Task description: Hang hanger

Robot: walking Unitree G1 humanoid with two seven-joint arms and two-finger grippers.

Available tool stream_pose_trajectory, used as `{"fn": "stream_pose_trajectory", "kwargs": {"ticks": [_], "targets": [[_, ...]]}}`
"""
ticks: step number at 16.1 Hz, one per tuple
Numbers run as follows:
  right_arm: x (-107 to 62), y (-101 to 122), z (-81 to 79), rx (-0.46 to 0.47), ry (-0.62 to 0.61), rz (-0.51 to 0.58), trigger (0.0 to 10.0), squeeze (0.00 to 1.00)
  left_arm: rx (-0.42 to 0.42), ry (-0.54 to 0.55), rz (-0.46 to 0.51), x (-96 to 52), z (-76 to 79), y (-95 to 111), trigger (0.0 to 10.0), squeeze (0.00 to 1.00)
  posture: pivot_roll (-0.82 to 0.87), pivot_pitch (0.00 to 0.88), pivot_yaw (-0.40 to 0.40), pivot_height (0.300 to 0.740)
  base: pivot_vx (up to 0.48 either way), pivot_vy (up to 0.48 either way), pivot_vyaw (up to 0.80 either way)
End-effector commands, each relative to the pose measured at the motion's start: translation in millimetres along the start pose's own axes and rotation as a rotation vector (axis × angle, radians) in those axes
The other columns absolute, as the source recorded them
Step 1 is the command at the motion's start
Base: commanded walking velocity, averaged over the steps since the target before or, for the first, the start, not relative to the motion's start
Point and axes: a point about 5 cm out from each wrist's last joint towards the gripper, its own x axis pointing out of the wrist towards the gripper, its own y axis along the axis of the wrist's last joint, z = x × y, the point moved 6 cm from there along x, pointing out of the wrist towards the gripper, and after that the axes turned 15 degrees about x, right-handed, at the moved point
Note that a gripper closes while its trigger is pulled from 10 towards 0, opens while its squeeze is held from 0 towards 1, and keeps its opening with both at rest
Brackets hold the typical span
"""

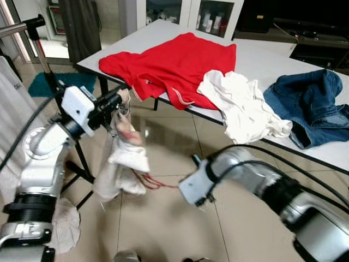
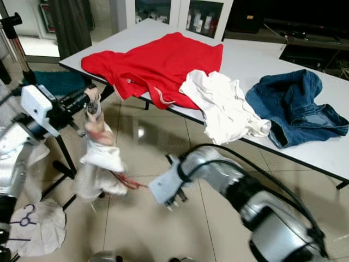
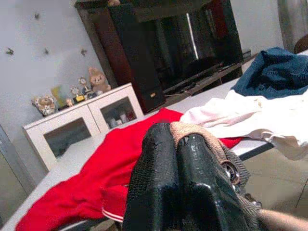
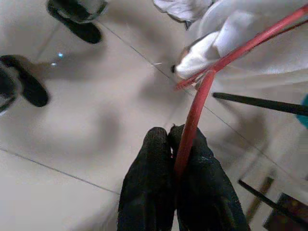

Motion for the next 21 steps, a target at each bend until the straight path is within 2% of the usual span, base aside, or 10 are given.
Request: {"fn": "stream_pose_trajectory", "kwargs": {"ticks": [1, 4, 7, 10, 13, 16, 17, 19, 20, 21], "targets": [[0.3, -11.4, 0.7, -0.03, 0.011, -0.076, 0.0, 0.0, -0.001, 0.043, 0.057, 8.1, -9.5, 12.5, 0.0, 0.0, 0.1, 0.026, -0.083, 0.74, 0.0, 0.0, 0.0], [-0.4, -40.3, 0.8, -0.058, -0.002, -0.212, 0.0, 0.0, -0.028, 0.1, 0.036, 4.0, -20.1, 6.2, 0.0, 0.0, 0.1, 0.024, -0.084, 0.74, 0.0, 0.0, 0.0], [-8.3, -57.2, -3.3, -0.038, 0.004, -0.25, 0.0, 0.0, 0.005, 0.115, -0.059, -11.4, -22.4, -14.0, 0.0, 0.0, 0.1, 0.027, -0.082, 0.74, 0.0, 0.0, 0.0], [-22.5, -63.8, -0.7, -0.001, 0.007, -0.231, 0.0, 0.0, 0.027, 0.136, -0.108, -25.9, -22.1, -23.6, 0.0, 0.0, 0.1, 0.027, -0.079, 0.74, 0.0, 0.0, 0.0], [-35.3, -50.4, 8.4, 0.055, -0.001, -0.122, 0.0, 0.0, 0.06, 0.106, -0.149, -31.6, -9.1, -31.2, 0.0, 0.0, 0.11, 0.026, -0.082, 0.74, 0.0, 0.0, 0.0], [-53.0, -50.5, 32.7, 0.045, -0.131, -0.099, 0.0, 0.0, 0.027, 0.155, -0.148, -34.7, -2.3, -30.7, 0.0, 0.0, 0.11, 0.022, -0.086, 0.74, 0.0, 0.0, 0.0], [-57.2, -46.6, 45.0, 0.085, -0.224, -0.058, 0.0, 0.0, -0.032, 0.225, -0.143, -37.9, -2.8, -30.8, 2.1, 0.0, 0.11, 0.024, -0.086, 0.74, 0.0, 0.0, 0.0], [-58.8, -42.1, 50.3, 0.121, -0.279, -0.016, 0.0, 0.0, -0.072, 0.283, -0.148, -42.2, -3.2, -33.1, 4.4, 0.0, 0.11, 0.024, -0.086, 0.74, 0.0, 0.0, 0.0], [-58.9, -37.1, 47.5, 0.139, -0.28, 0.026, 0.0, 0.0, -0.089, 0.319, -0.163, -46.5, -3.3, -36.6, 7.2, 0.0, 0.11, 0.025, -0.084, 0.74, 0.0, 0.0, 0.0], [-59.4, -31.3, 37.4, 0.135, -0.235, 0.072, 0.0, 0.0, -0.103, 0.346, -0.181, -49.5, -3.5, -40.0, 10.0, 0.0, 0.11, 0.025, -0.083, 0.74, 0.0, 0.0, 0.0]]}}
